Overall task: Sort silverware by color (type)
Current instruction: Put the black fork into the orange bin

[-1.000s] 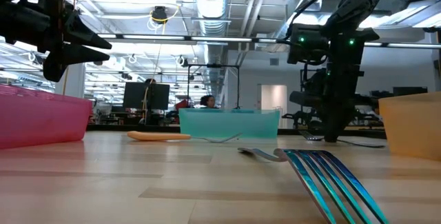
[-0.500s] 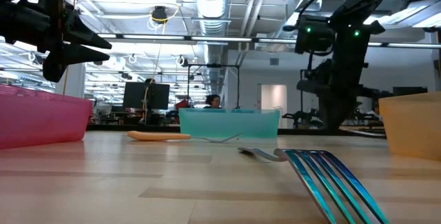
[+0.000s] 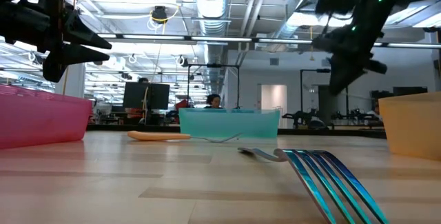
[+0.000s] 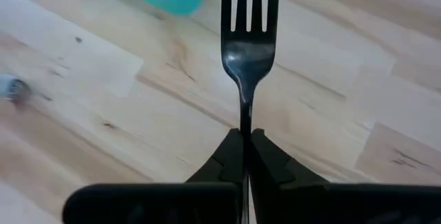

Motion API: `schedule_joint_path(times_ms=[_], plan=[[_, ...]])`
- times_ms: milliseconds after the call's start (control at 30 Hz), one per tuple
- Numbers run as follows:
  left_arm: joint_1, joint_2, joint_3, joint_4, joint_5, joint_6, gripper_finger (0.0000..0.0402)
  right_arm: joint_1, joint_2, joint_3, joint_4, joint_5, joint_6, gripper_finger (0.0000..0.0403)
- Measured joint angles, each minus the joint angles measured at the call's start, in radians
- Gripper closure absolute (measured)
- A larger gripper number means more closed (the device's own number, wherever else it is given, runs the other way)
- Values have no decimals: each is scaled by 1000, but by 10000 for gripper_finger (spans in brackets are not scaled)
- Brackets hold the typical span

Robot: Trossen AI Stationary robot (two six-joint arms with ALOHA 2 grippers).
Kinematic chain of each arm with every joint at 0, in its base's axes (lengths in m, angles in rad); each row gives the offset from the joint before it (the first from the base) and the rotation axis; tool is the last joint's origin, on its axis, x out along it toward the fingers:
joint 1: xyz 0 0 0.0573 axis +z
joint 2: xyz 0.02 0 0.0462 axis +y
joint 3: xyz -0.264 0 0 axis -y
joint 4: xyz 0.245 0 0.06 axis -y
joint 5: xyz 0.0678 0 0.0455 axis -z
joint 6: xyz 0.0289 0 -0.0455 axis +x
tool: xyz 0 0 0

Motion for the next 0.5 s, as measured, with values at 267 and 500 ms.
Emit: schedule_joint_path(times_ms=[267, 500], plan=[[0, 0, 0, -1, 0, -4, 289, 73, -204, 1, -89, -47, 26, 373], [0, 0, 0, -5, 0, -4, 289, 260, -329, 2, -181, -51, 180, 375]])
